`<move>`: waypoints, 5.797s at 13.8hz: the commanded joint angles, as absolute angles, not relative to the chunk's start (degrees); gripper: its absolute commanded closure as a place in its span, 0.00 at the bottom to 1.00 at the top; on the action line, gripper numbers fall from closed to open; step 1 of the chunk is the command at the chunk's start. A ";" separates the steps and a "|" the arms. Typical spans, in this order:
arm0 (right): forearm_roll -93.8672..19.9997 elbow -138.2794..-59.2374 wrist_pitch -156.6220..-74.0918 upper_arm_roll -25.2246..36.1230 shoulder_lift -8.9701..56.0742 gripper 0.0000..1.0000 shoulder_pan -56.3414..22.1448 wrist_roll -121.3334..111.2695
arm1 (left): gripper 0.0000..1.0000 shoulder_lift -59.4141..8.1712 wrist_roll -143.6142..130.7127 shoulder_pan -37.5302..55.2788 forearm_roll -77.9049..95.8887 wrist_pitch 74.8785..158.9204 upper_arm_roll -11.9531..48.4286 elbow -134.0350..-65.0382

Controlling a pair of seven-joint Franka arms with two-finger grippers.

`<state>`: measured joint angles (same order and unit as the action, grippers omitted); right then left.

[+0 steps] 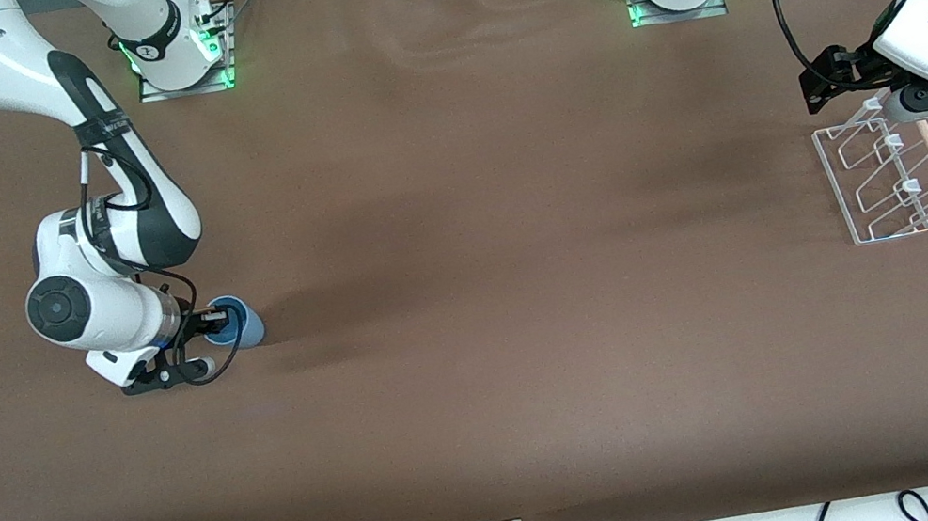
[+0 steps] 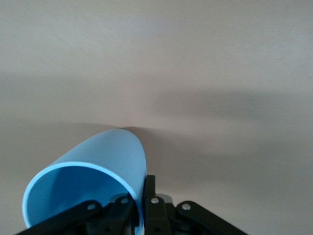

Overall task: Transfer cup to left arm and place on rack
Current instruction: 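Lift the cup with the right gripper while the left gripper approaches, then close the left gripper around the cup's base, then open the right gripper while the left gripper carries the cup away, then lower the cup onto a rack hook with the left gripper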

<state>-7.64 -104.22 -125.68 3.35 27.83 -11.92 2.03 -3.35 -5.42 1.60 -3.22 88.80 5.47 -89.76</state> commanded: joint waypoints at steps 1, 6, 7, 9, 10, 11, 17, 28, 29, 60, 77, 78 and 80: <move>-19.81 -104.50 -123.85 1.32 24.53 1.00 -11.34 2.90 | 0.00 -2.64 -5.71 1.41 -2.29 87.98 5.63 -89.91; -36.02 -92.74 -111.10 1.49 23.73 1.00 -11.34 11.14 | 0.00 -5.62 -4.75 2.19 -0.02 84.40 5.71 -89.65; -37.43 -91.94 -111.09 1.41 22.60 1.00 -11.34 13.69 | 0.00 -5.97 -4.66 2.37 2.52 84.46 5.71 -89.21; -39.72 -90.80 -110.75 1.23 19.62 1.00 -11.42 16.77 | 0.00 -8.25 -4.66 3.16 6.14 84.46 5.71 -87.72; -39.99 -90.09 -109.61 1.58 18.29 1.00 -11.43 18.18 | 0.00 -8.70 -4.48 4.21 7.28 84.46 5.71 -86.84; -41.30 -88.70 -108.73 2.37 17.15 1.00 -11.25 19.85 | 0.00 -10.18 -3.35 5.96 8.08 84.55 5.71 -86.31; -59.65 -89.30 -108.37 -4.73 16.17 1.00 -11.42 20.39 | 0.00 -16.52 14.47 9.67 19.22 89.97 5.71 -80.16; -66.27 -93.24 -115.75 -15.91 19.07 1.00 -13.09 20.30 | 0.00 -19.16 51.20 15.82 29.61 106.08 6.06 -82.70; -66.27 -93.51 -115.84 -16.00 19.16 1.00 -13.10 20.30 | 0.00 -19.07 54.89 15.73 29.79 106.17 6.06 -82.97; -66.09 -91.32 -118.41 -11.10 20.39 0.01 -13.98 22.85 | 0.91 -17.67 56.78 8.71 25.25 101.10 13.54 -87.10; -25.34 -97.29 -113.82 4.75 16.00 0.01 -12.13 19.79 | 0.95 -18.80 55.81 0.35 -43.47 72.60 11.69 -87.01; -21.57 -97.47 -113.64 4.75 15.56 0.01 -12.13 17.86 | 0.95 -19.94 55.72 0.44 -47.68 71.73 11.69 -87.01; -15.85 -98.08 -113.55 4.75 14.60 0.01 -12.13 15.22 | 0.96 -23.01 54.41 1.14 -56.90 69.36 11.78 -87.01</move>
